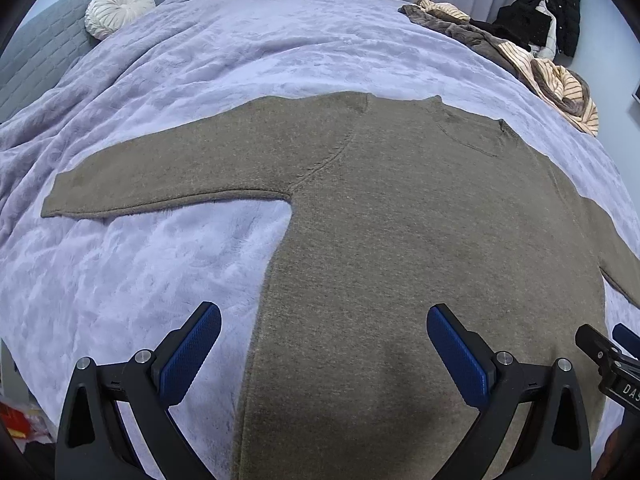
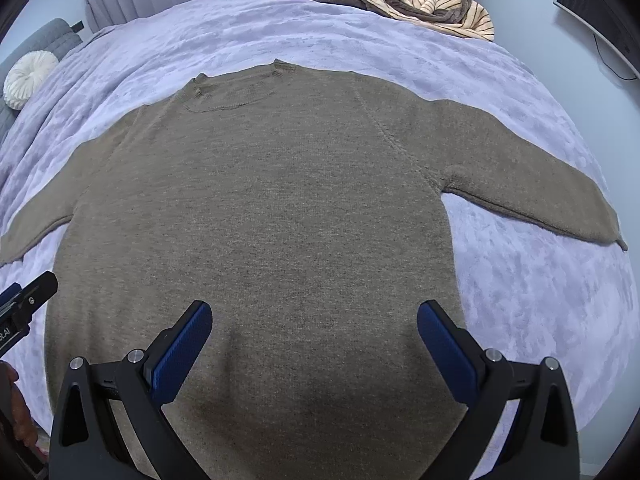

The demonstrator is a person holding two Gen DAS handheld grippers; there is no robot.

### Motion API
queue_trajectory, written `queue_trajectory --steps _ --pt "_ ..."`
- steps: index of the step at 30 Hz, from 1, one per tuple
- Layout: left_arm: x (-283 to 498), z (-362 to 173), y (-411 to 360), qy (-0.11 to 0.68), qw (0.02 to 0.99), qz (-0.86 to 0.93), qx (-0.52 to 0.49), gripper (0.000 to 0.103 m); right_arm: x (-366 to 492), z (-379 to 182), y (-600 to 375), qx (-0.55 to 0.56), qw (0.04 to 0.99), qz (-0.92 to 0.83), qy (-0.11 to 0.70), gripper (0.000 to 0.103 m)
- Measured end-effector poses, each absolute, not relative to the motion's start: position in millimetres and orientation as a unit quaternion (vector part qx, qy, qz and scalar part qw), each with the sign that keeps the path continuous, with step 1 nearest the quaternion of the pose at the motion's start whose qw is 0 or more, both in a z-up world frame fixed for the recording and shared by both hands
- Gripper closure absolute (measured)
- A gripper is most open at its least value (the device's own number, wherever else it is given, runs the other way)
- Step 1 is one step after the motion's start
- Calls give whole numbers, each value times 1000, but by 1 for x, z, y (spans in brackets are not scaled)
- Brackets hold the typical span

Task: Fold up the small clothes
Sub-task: 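Grasp the sweater sleeve with the left gripper and fold it across the body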

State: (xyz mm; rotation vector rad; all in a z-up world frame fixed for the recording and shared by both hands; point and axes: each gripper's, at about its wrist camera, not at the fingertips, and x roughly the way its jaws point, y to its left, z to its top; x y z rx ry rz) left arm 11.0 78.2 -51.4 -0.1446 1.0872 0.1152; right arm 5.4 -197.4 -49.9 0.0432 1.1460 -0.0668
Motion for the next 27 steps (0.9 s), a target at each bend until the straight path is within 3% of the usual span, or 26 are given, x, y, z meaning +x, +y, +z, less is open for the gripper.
queue_trajectory --steps 11,20,22,24,25,27 --pt "33 -72 203 478 858 60 -176 0 11 -46 -138 6 846 38 531 1" --pt "44 -117 348 422 825 101 -364 1 16 -54 -79 -12 835 102 541 1" --pt "47 -125 363 403 821 108 -391 25 16 -55 -73 -13 833 109 543 1" --pt "51 -132 372 389 818 109 -410 90 16 -56 -68 -9 831 117 544 1" --pt "53 -136 376 382 818 106 -417 97 15 -57 -67 -5 831 122 543 1" --pt "55 -136 378 361 825 97 -424 97 14 -57 -67 1 830 131 542 1"
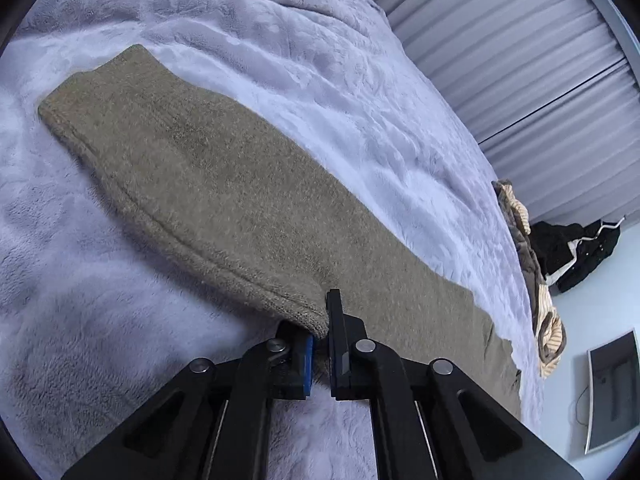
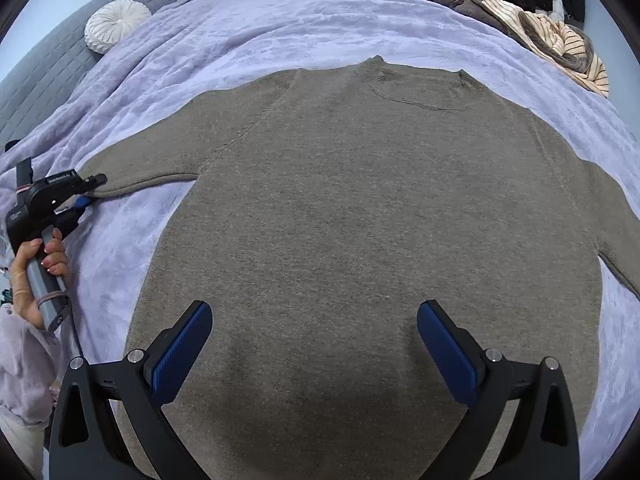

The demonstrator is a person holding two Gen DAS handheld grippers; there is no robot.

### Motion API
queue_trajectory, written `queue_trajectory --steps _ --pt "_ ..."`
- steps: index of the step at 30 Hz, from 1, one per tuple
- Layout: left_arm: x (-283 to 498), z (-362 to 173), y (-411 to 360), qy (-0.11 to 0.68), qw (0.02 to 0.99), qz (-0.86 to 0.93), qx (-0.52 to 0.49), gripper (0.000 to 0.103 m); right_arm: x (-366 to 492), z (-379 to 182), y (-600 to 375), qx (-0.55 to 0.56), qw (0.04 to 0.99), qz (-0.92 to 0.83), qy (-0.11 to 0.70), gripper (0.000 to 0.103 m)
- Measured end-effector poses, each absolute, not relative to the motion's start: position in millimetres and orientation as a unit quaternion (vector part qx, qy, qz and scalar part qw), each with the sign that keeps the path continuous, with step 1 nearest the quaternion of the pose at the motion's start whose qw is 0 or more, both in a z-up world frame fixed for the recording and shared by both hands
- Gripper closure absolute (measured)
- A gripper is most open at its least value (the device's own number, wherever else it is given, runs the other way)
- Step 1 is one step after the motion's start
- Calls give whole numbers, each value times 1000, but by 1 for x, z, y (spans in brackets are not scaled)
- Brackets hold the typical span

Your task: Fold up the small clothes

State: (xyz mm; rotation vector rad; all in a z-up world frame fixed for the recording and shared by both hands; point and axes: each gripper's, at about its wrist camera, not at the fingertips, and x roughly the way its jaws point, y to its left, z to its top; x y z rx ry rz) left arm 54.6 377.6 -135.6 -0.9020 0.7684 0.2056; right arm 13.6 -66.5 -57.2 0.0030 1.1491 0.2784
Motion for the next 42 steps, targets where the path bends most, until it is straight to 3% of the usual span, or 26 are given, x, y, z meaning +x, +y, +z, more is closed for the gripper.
queue_trajectory --steps 6,13,17,21,22,23,24,25,26,33,40,41,42 --pt "78 -68 316 305 900 20 -311 97 9 -51 -87 39 847 149 509 1" --pt "133 6 146 286 918 -182 -206 97 9 -34 -148 108 876 120 454 1" --pt "154 -1 37 332 899 -248 -137 97 12 -34 -203 152 880 68 445 1" --pt "165 -50 -36 416 877 -231 -71 96 16 -44 -250 182 870 24 458 1" --pt "164 -62 -41 434 869 -229 -65 92 17 -47 -257 185 866 16 464 1" --pt "162 -70 -43 444 865 -226 -63 71 17 -50 -264 188 863 11 469 1" --pt "155 -74 -40 449 864 -220 -61 40 18 -53 -270 187 861 9 472 1" --pt "147 -71 -33 440 873 -204 -56 28 19 -54 -272 183 861 8 475 1" --pt "141 -68 -29 426 882 -195 -52 23 22 -54 -272 175 861 8 477 1" --pt "127 -44 73 385 912 -117 -72 23 60 -35 -208 55 889 82 447 1" --pt "173 -106 163 493 852 -45 -169 23 105 -54 -57 -246 874 147 393 1" --pt "176 -111 160 497 850 -50 -166 23 111 -63 -45 -274 867 142 392 2" --pt "180 -113 159 500 849 -55 -162 23 119 -75 -35 -306 857 129 393 14"
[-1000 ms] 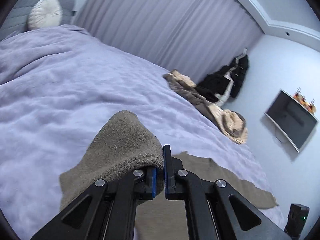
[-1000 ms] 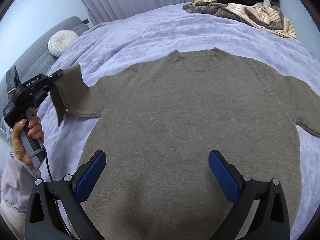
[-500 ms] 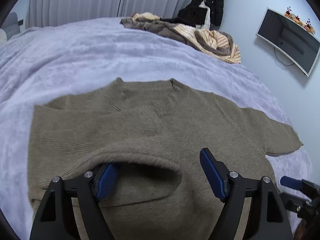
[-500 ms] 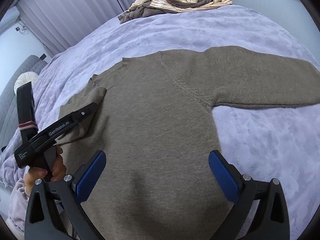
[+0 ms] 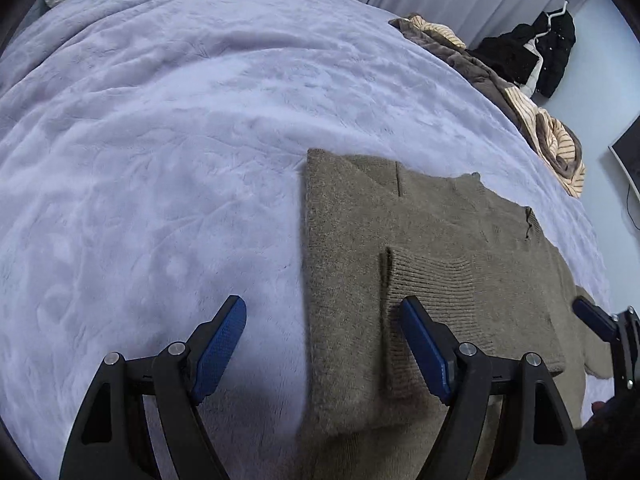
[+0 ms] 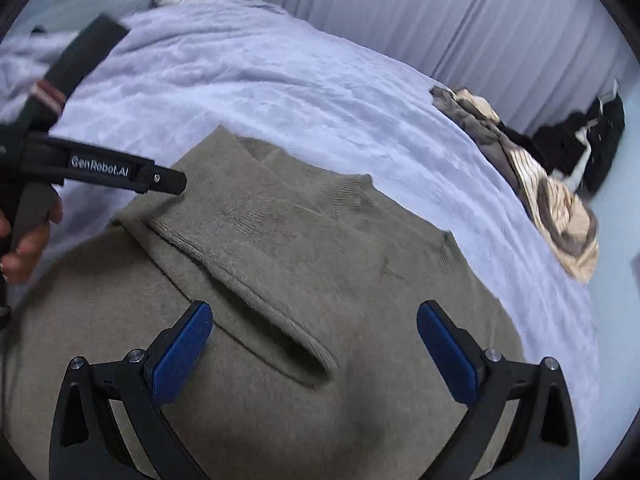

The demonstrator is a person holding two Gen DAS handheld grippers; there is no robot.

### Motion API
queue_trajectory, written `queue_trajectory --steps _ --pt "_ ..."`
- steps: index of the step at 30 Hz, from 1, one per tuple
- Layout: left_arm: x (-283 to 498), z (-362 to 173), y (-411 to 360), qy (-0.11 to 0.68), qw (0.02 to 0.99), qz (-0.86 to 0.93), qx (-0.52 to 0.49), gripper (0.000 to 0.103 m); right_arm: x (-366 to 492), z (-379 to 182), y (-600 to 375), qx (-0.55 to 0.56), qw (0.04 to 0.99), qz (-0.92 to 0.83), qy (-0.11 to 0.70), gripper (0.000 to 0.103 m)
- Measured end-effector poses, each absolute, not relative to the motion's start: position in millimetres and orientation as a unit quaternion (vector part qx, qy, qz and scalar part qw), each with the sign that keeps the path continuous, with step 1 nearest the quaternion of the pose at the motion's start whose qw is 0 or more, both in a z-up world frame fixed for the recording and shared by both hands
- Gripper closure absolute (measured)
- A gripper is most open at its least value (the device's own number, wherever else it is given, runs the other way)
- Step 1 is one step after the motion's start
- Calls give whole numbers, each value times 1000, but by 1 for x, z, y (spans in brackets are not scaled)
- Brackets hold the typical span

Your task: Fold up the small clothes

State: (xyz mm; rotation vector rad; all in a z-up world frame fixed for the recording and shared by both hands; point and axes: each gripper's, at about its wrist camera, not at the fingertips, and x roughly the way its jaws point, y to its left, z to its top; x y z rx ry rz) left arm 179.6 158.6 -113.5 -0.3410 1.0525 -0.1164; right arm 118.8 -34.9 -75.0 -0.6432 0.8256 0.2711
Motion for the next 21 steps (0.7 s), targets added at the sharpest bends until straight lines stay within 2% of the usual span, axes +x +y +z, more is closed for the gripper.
queue_trajectory --steps 2,3,6,9,11,12,13,17,18,20,21 --pt "186 -117 150 498 853 -56 -147 23 135 -90 -28 -323 842 115 416 83" --pt "187 -119 147 497 855 -57 -138 23 143 -86 -37 -282 850 121 428 97" --pt "190 -123 141 496 857 -61 -123 23 154 -52 -105 -43 896 140 419 96" --pt "192 -126 137 493 860 -65 -115 23 146 -51 -204 185 900 88 385 96" --pt "196 -125 135 498 857 -64 -113 23 138 -79 -265 335 854 62 393 76" --pt "200 -123 135 501 856 -65 -113 23 133 -93 -287 380 831 46 404 46" --pt "205 -121 135 504 853 -67 -115 23 126 -105 -304 412 813 34 409 33" --pt "231 -120 135 514 842 -81 -145 25 95 -107 -317 459 799 61 383 35" --pt "235 -121 134 516 839 -86 -151 44 92 -104 -308 464 794 83 384 34" --pt "242 -122 131 522 833 -104 -152 73 93 -101 -274 465 772 155 405 34" --pt "243 -120 131 524 829 -115 -157 80 97 -102 -249 457 756 194 426 34"
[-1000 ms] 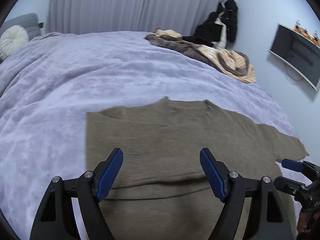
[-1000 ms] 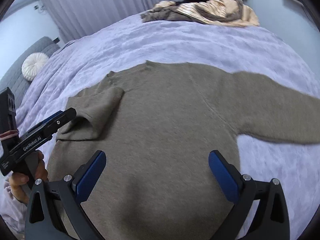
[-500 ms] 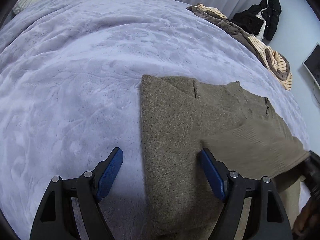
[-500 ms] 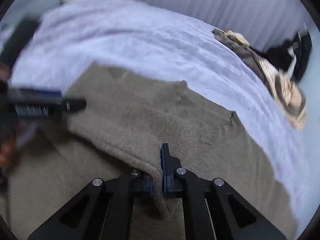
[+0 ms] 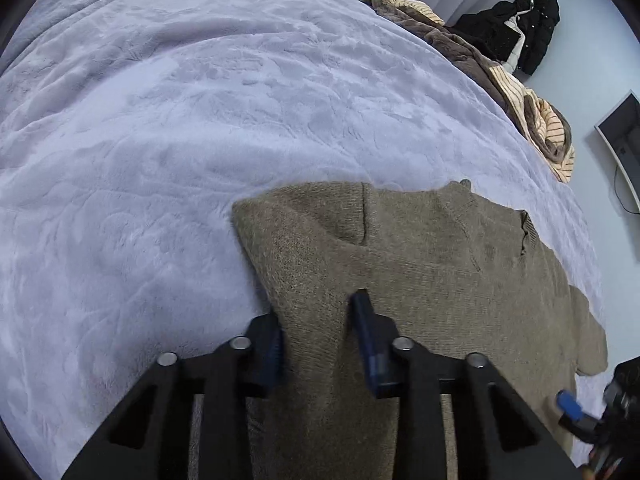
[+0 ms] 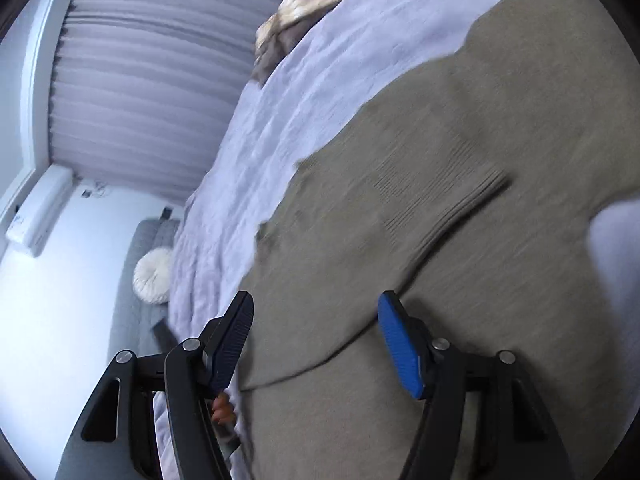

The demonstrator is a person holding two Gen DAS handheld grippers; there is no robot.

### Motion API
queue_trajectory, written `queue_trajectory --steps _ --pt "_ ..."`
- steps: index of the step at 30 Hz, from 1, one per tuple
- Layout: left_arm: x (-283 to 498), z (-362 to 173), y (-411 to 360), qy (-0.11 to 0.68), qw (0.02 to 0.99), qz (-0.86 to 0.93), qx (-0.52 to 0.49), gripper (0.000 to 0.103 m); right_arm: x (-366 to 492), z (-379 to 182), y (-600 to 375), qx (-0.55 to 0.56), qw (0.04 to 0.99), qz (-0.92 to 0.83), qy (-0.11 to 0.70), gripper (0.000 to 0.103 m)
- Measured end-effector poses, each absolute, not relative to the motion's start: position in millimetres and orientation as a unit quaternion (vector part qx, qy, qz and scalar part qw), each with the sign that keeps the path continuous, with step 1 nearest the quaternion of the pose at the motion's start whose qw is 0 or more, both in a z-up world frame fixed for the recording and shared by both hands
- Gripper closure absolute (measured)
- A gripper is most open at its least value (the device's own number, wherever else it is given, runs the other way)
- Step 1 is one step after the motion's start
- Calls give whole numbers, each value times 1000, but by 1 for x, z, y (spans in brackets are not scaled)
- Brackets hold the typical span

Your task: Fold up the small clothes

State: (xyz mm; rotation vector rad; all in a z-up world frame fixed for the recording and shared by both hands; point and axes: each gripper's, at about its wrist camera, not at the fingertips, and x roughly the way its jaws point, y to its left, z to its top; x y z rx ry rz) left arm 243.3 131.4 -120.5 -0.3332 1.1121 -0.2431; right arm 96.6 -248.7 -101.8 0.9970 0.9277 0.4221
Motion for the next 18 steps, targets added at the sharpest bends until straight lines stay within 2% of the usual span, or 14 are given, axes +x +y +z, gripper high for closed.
queue_trajectory --steps 5,8,10,11,12,14,18 --pt "241 -112 141 519 829 -140 -156 84 123 -128 -109 417 700 283 506 36" --pt "242 -110 148 515 826 -157 -167 85 140 -144 -70 427 697 263 512 54" --pt "241 -107 153 511 827 -164 -167 85 149 -149 -51 430 692 259 519 97" --pt "240 -105 158 507 831 -163 -163 85 152 -148 -43 433 689 264 517 97" --pt "239 -104 164 502 835 -161 -161 90 153 -145 -37 433 693 274 508 97" --pt "240 -111 178 501 837 -148 -161 90 155 -137 -25 415 705 296 494 97" --pt "238 -124 198 504 834 -127 -184 90 162 -162 -13 376 688 269 559 96"
